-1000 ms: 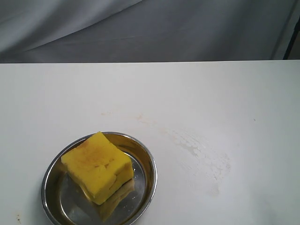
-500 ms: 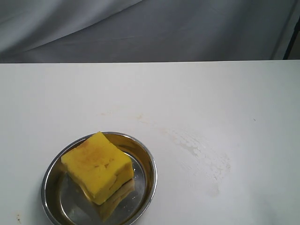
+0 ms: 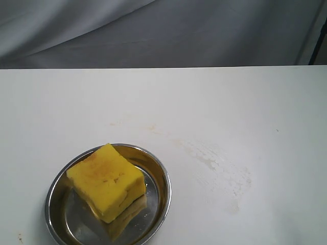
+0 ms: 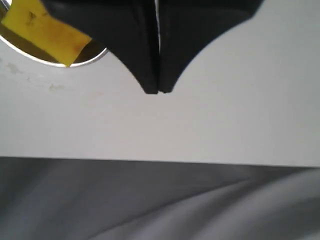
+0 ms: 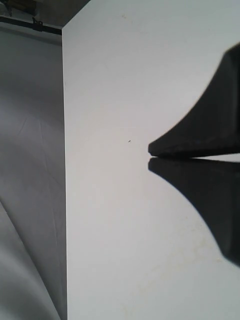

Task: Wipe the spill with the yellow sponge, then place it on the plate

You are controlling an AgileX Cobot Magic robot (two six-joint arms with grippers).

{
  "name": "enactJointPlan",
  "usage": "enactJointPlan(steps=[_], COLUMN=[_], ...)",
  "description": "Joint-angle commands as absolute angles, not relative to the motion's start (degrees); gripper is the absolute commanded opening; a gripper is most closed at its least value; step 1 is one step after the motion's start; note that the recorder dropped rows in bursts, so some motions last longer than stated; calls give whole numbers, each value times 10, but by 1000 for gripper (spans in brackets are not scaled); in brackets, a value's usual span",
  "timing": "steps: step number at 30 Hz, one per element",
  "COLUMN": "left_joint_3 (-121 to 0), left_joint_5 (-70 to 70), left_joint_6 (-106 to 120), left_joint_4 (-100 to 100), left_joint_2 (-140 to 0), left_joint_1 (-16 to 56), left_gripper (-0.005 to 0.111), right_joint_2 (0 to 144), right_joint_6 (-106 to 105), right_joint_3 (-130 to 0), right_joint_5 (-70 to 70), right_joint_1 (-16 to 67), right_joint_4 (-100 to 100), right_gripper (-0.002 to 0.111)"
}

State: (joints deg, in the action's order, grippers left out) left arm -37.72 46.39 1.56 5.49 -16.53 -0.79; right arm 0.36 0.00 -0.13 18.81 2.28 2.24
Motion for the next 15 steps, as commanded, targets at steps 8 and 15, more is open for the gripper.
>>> enactJointPlan(steps=[8,15], left_joint_3=[-377,-367], left_joint_5=[421,405], left_joint_6=[14,14], left_joint_4=[11,24], left_joint_2=[0,0], left_joint_1=[-4,-5], left_gripper=[0,0], right_joint_2=[0,0], right_joint_6=[0,0], right_joint_3=[0,0], right_joint_5=[186,185], right_joint_1=[21,21], right_joint_4=[20,20], right_gripper=[0,0])
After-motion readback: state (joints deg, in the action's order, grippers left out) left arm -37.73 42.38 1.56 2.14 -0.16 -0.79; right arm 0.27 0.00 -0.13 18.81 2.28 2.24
